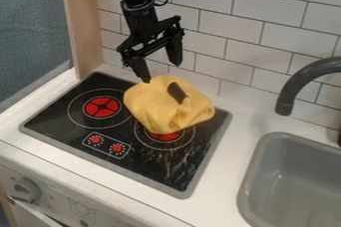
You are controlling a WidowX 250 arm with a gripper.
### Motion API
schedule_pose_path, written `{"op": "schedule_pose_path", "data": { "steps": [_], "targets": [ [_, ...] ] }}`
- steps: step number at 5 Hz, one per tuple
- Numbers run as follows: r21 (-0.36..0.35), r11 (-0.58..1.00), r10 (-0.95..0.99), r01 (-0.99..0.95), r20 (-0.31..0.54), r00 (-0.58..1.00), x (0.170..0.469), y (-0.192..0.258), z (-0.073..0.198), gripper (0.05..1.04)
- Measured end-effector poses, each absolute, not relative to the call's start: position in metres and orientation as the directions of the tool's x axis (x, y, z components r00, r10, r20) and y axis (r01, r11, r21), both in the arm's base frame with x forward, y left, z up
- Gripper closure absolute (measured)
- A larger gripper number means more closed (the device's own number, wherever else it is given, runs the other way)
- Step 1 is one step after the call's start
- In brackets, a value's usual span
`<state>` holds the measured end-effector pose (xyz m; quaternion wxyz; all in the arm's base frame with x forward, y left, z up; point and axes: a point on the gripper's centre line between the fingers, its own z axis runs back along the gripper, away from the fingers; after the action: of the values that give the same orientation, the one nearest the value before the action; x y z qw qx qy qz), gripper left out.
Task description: The robot arm unfolded the cloth from the right to the left
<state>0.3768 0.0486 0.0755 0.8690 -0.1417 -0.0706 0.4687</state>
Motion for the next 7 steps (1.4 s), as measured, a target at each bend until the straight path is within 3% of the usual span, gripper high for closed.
{"op": "schedule_pose_path", "data": {
  "steps": [1, 3, 5, 7],
  "targets": [
    [-0.283, 0.516, 0.836, -0.809, -0.042, 0.548, 0.372, 0.047, 0.061, 0.085],
    [-0.235, 0.561, 0.812, -0.794, -0.033, 0.583, 0.372, 0.030, 0.059, 0.085],
    [-0.244, 0.599, 0.783, -0.763, -0.025, 0.622, 0.383, 0.012, 0.067, 0.085],
    [-0.213, 0.626, 0.763, -0.750, -0.031, 0.646, 0.395, 0.001, 0.054, 0.085]
  ]
}}
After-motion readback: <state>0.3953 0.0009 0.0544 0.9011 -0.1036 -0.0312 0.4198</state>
